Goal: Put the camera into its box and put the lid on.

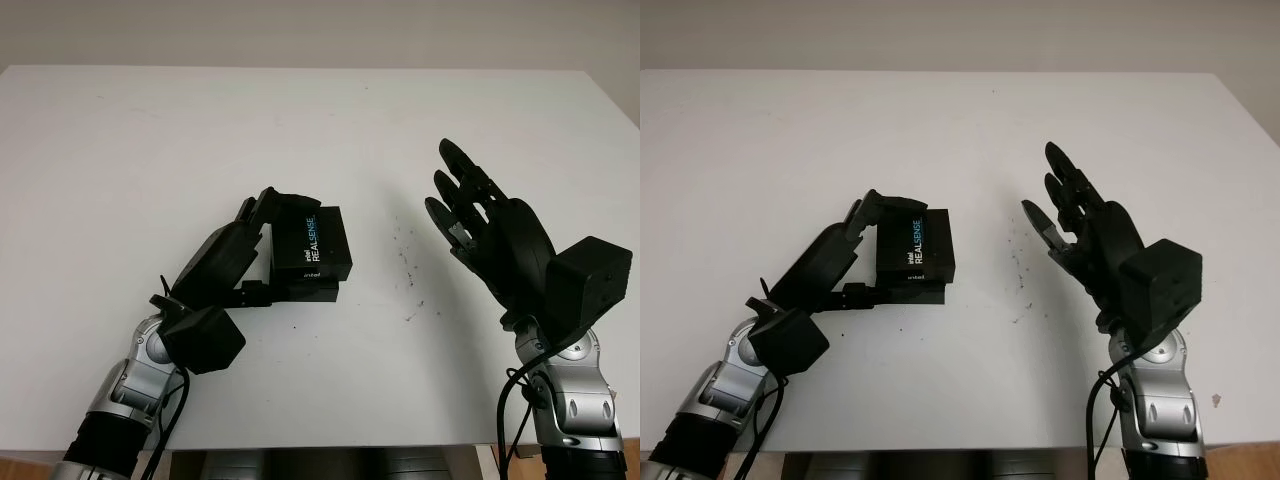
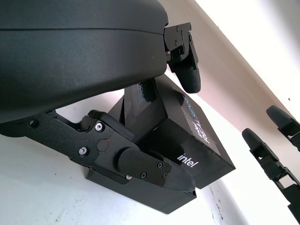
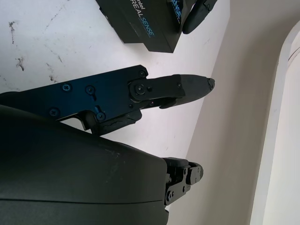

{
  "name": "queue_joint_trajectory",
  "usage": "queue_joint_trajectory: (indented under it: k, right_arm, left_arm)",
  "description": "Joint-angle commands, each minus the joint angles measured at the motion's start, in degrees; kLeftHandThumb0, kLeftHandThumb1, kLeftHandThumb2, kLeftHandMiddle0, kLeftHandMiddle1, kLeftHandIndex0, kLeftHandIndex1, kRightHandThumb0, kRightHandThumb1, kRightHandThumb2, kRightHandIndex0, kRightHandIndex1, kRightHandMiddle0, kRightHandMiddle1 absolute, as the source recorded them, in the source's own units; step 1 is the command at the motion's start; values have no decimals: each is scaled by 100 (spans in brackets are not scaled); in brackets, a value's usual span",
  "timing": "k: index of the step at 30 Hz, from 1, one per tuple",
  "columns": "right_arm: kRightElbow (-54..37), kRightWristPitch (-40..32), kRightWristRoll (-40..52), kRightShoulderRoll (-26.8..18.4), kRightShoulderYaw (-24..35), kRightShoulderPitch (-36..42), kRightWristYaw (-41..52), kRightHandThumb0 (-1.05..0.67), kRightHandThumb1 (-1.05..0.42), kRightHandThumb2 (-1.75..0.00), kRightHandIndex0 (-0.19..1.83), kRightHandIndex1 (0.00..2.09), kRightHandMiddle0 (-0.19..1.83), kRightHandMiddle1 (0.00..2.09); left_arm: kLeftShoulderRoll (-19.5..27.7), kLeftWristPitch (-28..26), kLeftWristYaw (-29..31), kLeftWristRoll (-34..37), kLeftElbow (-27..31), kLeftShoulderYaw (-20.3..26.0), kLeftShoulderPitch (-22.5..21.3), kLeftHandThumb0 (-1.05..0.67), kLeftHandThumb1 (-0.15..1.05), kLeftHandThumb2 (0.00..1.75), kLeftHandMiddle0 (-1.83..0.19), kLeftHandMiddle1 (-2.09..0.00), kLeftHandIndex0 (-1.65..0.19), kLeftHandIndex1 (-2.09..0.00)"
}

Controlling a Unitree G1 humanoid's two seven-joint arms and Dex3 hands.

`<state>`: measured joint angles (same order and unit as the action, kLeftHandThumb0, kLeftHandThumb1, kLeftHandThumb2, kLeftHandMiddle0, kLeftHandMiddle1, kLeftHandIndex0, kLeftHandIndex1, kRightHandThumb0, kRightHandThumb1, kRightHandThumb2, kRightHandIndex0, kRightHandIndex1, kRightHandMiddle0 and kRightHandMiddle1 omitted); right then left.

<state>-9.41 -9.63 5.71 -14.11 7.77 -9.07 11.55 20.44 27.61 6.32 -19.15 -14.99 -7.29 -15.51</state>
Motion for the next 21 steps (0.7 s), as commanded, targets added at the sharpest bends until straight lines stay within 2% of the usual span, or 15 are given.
queue_joint_trajectory:
  k: [1, 9, 11, 16, 21]
  right_arm:
    - [16, 82, 33, -59, 58, 3, 22, -63, -105, -23, 11, 5, 14, 5]
    - [-11, -8, 45, -65, 70, -14, 20, -64, -105, -22, 12, 5, 15, 5]
    - [-24, -35, 42, -66, 73, -20, 15, -64, -105, -22, 12, 5, 15, 5]
    - [-56, -47, 11, -75, 75, -5, 6, -64, -105, -22, 12, 5, 15, 6]
    - [-57, -29, -3, -94, 70, 3, 27, -64, -105, -23, 12, 5, 15, 5]
  left_arm:
    - [55, -41, 26, 44, 134, 53, 48, -41, 105, 28, 19, -144, 19, -117]
    - [140, -141, 226, 203, 291, 84, 138, -40, 105, 29, 19, -147, 19, -117]
    - [200, -56, 304, 272, 266, 89, 145, -35, 105, 32, 19, -149, 18, -120]
    - [356, 199, 452, 370, -3, 112, 76, -22, 105, 48, 11, -147, 6, -133]
    - [387, 374, 472, 381, -413, 108, -82, -21, 105, 48, 6, -157, 0, -140]
